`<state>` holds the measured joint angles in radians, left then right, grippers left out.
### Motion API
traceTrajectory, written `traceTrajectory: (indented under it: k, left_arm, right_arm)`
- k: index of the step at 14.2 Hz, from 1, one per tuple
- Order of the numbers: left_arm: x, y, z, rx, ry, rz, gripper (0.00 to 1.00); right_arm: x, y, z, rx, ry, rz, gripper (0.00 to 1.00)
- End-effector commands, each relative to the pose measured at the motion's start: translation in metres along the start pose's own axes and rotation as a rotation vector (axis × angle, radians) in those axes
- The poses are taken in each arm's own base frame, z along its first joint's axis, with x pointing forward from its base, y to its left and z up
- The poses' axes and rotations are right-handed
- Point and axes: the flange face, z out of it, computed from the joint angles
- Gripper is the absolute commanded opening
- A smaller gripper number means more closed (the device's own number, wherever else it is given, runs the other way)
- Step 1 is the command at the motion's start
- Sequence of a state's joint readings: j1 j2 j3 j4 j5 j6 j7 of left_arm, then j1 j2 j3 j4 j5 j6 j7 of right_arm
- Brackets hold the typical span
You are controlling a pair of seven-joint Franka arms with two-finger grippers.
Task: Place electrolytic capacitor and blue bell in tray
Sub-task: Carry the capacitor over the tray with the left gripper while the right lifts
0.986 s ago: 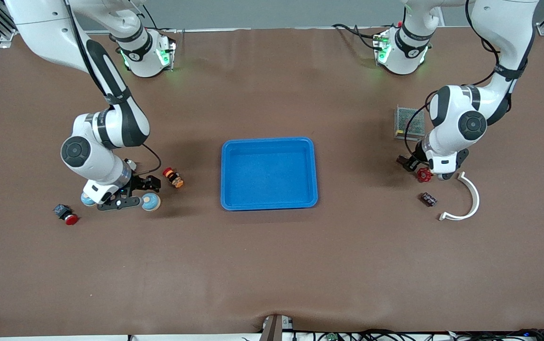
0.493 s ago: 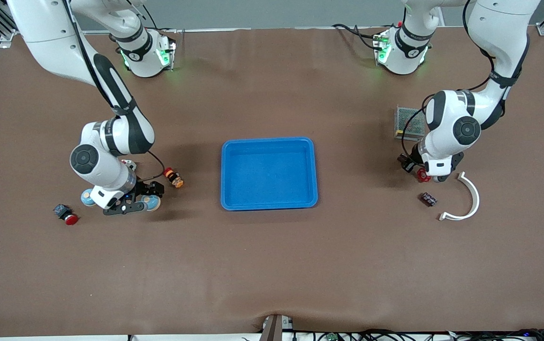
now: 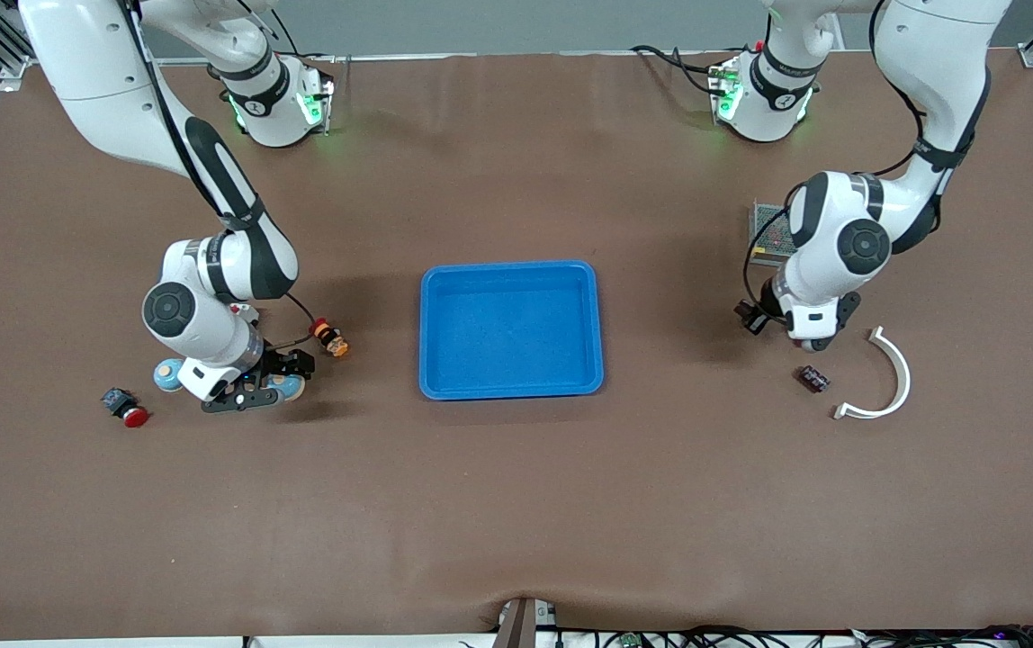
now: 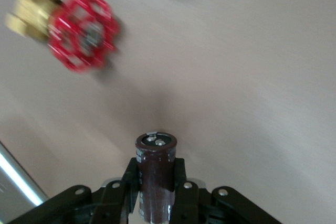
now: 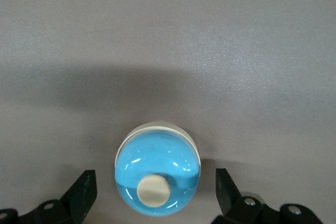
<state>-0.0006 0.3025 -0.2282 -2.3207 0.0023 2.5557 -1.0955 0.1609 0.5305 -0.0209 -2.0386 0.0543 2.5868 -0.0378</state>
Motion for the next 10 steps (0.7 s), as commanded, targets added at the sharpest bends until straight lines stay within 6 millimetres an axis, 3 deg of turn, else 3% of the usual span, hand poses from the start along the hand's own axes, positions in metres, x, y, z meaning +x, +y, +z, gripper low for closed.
traceTrajectory:
  k: [1, 5, 8, 10]
  left_arm:
    - [-0.032, 0.041, -0.033, -0.02, -0.019, -0.058, 0.0]
    - [-0.083, 0.101, -0.08, -0.044, -0.04, -0.132, 0.0]
    - [-0.13, 0.13, -0.071, -0.036, -0.052, -0.138, 0.0]
    - [-0.153, 0.143, -0.07, -0.041, -0.057, -0.134, 0.0]
  right_arm:
    - [0.005, 0.001, 0.007, -0.003, 0.016, -0.004, 1.0]
    - [0.006, 0.003, 0.009, -0.003, 0.016, -0.001, 1.0]
    - [0.006, 0.003, 0.01, -0.003, 0.015, -0.002, 1.0]
    - [0.006, 0.003, 0.01, -0.003, 0.013, -0.002, 0.85]
